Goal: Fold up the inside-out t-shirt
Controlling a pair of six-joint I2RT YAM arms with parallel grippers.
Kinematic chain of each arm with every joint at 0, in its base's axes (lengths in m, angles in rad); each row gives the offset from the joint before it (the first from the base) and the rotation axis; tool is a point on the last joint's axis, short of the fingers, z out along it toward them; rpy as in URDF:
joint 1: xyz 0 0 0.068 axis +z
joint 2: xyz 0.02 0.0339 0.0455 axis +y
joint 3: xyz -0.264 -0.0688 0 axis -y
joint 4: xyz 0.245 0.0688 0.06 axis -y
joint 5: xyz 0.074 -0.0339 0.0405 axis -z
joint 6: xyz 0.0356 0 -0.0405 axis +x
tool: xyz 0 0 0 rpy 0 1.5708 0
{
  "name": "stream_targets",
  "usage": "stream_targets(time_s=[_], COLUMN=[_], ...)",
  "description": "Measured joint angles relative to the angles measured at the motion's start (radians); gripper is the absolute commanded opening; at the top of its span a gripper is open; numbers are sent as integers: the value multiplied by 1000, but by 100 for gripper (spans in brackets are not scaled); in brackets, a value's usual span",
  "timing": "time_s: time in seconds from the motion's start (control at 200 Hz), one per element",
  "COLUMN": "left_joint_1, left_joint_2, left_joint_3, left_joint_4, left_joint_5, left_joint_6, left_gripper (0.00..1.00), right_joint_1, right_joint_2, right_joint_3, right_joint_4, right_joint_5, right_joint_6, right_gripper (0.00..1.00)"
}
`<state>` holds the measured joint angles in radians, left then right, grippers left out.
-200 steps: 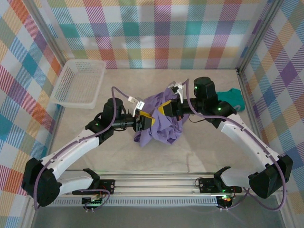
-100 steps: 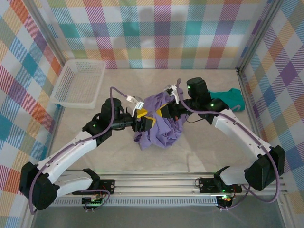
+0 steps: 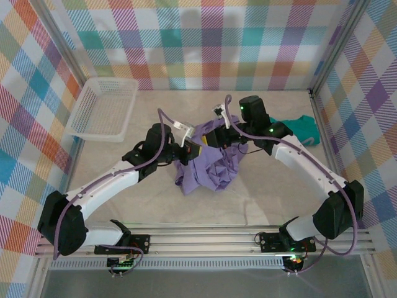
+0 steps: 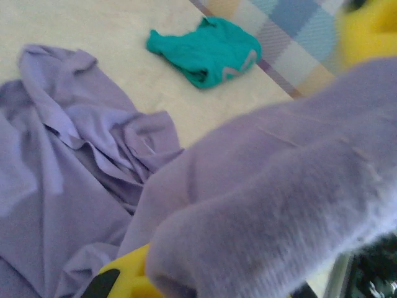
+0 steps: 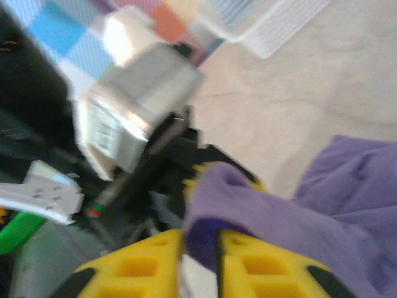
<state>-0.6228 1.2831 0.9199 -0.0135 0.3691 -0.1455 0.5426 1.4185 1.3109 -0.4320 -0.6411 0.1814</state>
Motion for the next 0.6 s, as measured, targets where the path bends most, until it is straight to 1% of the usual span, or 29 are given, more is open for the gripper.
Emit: stream_targets(time_s=[0.07, 0.145, 0.28, 0.365, 0.45, 0.6], left_joint_1=[4, 6, 6, 6, 6, 6], left_joint_2=[-31, -73, -130, -151, -157, -158], left_joint_3=[-26, -62, -110, -128, -132, -132], left_joint_4=[28, 50, 73, 74, 76, 77], left_joint_5=[-30, -51, -69, -75, -75, -75], left_joint_6=[-30, -53, -79, -90, -98, -101], left_gripper=[0, 0, 0, 0, 0, 0], right_joint_1=[-3, -6, -5, -6, -6, -5], right_joint_2=[-17, -66, -135, -134, -107, -25], right_joint_3=[-19, -85, -217, -282, -329, -341], right_joint_4=[14, 35, 71, 113, 166, 268], right_joint_5=[68, 127, 179, 188, 177, 130], right_joint_6=[8, 21, 67, 113, 166, 243], right_gripper=[35, 37, 40, 42, 45, 49])
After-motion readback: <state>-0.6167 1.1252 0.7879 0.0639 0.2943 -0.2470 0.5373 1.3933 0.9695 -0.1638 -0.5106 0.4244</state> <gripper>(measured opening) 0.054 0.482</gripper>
